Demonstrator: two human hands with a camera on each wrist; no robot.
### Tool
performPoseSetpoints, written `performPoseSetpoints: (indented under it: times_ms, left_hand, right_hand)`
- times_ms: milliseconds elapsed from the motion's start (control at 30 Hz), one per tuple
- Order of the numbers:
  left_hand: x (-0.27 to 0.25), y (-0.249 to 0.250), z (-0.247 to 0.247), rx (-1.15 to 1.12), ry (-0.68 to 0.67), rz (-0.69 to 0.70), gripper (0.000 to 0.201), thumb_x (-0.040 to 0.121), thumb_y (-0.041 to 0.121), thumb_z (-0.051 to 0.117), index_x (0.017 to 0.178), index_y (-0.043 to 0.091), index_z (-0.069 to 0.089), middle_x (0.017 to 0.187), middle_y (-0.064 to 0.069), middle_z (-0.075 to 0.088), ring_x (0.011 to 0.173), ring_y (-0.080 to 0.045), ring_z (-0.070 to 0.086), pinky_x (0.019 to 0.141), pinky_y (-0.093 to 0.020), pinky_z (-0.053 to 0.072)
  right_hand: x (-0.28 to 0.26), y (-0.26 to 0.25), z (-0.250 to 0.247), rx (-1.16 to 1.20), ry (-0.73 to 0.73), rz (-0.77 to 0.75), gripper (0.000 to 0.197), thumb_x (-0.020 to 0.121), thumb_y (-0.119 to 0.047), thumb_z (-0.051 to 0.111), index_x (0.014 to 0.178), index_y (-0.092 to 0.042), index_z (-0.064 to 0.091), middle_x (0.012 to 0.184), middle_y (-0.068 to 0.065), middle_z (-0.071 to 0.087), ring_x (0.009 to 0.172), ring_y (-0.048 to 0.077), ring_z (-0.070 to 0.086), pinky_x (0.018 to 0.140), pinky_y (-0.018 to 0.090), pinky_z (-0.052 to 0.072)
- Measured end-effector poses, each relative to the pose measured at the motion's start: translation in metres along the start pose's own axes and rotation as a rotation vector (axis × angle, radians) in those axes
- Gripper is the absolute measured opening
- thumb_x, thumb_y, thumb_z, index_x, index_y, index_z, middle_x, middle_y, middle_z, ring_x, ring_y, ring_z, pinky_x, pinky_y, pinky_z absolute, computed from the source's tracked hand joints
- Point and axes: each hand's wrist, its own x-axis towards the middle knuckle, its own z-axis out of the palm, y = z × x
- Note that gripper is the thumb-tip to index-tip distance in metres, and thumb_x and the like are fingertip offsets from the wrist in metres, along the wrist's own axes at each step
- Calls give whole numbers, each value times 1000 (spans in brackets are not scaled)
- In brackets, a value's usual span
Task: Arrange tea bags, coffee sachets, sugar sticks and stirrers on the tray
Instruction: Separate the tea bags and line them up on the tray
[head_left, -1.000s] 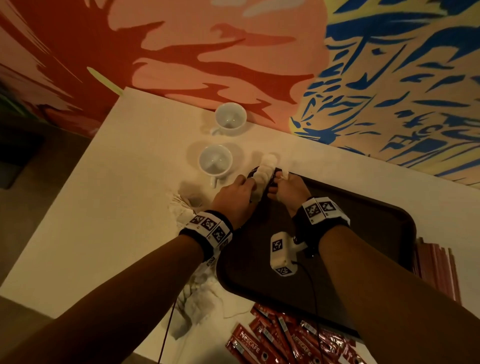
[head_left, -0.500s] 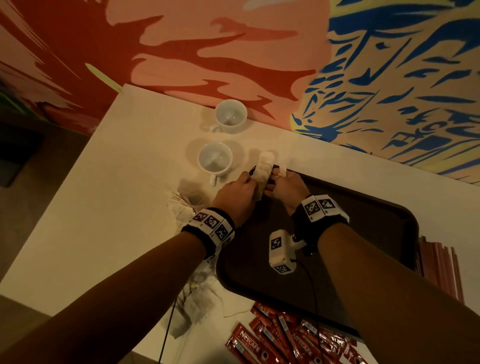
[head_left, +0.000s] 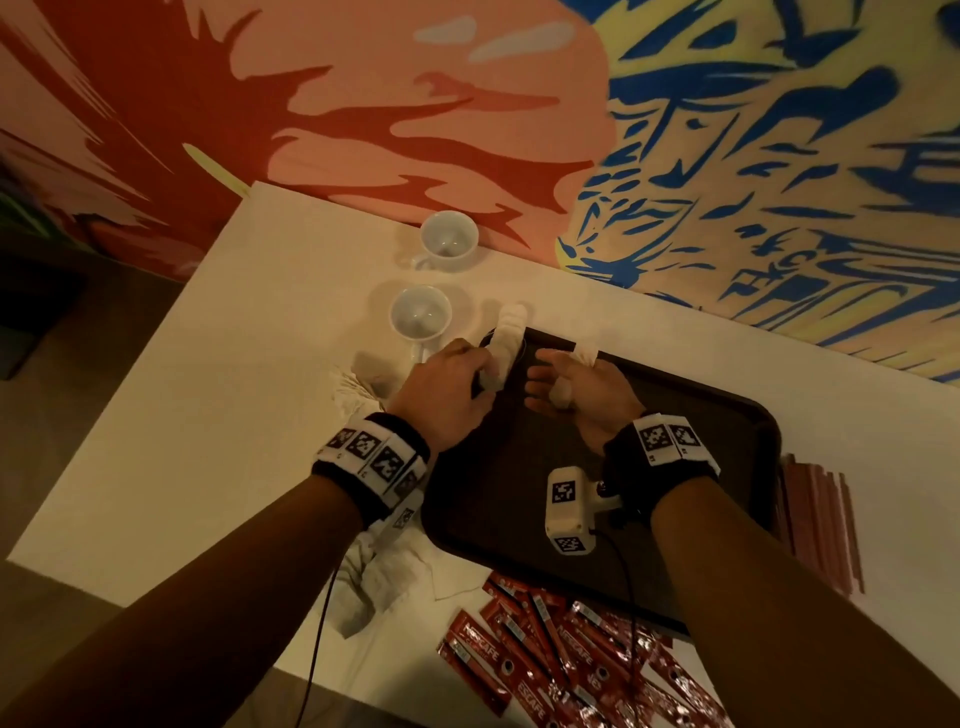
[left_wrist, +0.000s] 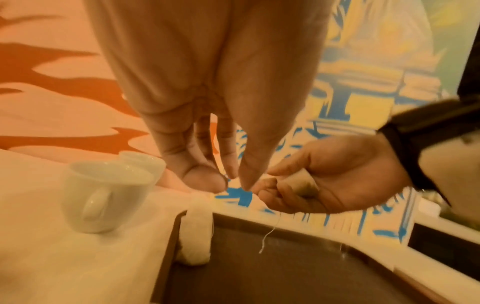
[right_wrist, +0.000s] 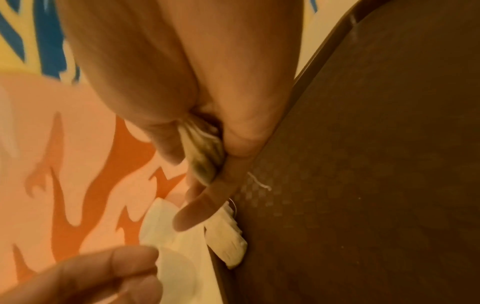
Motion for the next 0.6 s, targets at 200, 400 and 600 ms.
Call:
performPoseSetpoints:
  times_ms: [200,400,600]
  left_hand:
    - [-58,43,-21,-397,-83,21,19,91,30,71,110,27,69,101,14,68,86,9,60,78,-20,49]
    - [-105,101,-29,-550,-69,111,24,91,28,72,114,31,67,100,13,68,90,3,63,71,-16,46]
    - [-146,141,-25,-584,-58,177,36,88,29,75,121,33,63,102,13,64,97,-9,65,73,-23,51]
  right_hand:
    - [-84,3,-33,400,-220,-49,39,100,-12,41,134,-2,57,124,21,66,113,33,65,86,38,61]
    - [-154,20,-62,365,-350,-114,36,102,-2,34,129,-2,59,120,18,72,105,29,73,87,44,61]
    - [-205,42,-91,152,-335,-276,21,101,-8,54,116,-3,67,110,11,75,104,26,72,81,39,63]
